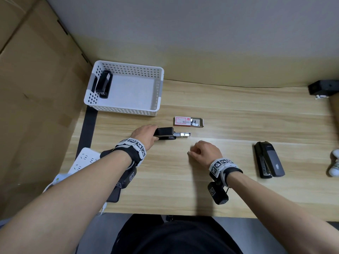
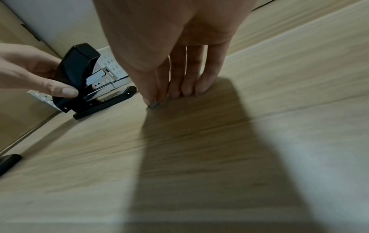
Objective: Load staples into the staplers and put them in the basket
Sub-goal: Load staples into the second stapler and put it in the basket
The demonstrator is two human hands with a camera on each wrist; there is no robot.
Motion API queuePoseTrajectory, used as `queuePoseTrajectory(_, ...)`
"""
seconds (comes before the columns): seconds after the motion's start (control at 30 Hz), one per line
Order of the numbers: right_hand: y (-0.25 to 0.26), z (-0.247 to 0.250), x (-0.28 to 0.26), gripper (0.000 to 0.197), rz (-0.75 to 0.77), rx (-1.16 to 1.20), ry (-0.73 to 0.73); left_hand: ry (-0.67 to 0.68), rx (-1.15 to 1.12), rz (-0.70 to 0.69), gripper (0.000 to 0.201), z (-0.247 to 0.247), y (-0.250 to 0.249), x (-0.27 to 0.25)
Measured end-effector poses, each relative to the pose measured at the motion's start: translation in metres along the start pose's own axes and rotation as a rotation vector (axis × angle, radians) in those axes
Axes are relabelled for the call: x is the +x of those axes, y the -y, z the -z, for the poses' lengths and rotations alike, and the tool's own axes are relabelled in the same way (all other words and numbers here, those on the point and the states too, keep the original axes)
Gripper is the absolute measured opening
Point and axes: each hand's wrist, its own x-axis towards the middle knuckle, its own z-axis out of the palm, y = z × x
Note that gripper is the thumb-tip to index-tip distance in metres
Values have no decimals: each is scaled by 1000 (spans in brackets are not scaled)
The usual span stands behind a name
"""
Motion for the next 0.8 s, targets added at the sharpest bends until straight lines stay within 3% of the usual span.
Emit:
queuePoseTrajectory(0.17, 2, 0, -5, 30, 7, 0, -7, -4, 7, 1, 21, 2, -1, -1)
queuePoseTrajectory(0.27, -3, 0, -8, 16, -13, 114, -50, -5, 8, 4, 22, 2, -1, -1)
queuePoseTrajectory(0.33, -7, -1, -8, 21, 55, 184, -18, -3, 4, 7, 21, 2, -1, -2)
queuePoseTrajectory(0.4, -7, -2, -6, 25, 112, 131, 29, 1, 1, 12, 22, 2, -1, -1)
queuePoseTrajectory(0.5, -4, -4, -1, 15, 131, 65, 31, 4, 1, 16, 21, 2, 0, -1)
queuePoseTrajectory(0.8, 12, 21, 19, 12, 231, 102, -258, -9, -9, -3, 20, 1, 1, -1)
